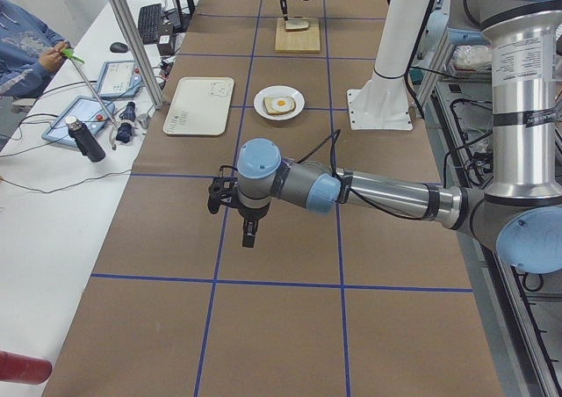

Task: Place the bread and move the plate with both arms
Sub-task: 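Lift the bread slice with the right gripper and carry it toward the plate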

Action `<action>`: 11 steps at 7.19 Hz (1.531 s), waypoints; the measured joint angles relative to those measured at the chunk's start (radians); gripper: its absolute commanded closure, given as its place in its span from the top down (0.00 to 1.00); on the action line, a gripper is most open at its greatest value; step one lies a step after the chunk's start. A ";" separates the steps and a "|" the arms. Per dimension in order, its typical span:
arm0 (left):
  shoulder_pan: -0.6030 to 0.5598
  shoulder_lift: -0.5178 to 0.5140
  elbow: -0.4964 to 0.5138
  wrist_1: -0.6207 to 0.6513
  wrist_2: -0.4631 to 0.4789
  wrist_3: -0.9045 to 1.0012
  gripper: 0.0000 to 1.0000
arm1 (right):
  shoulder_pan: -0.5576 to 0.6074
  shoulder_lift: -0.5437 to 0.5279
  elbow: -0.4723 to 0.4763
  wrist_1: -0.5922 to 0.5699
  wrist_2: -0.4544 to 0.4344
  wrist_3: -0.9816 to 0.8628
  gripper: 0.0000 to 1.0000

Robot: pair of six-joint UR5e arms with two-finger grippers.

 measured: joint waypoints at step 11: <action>0.000 0.004 0.007 0.001 -0.002 0.000 0.98 | 0.007 0.302 0.346 -0.404 0.255 0.314 0.00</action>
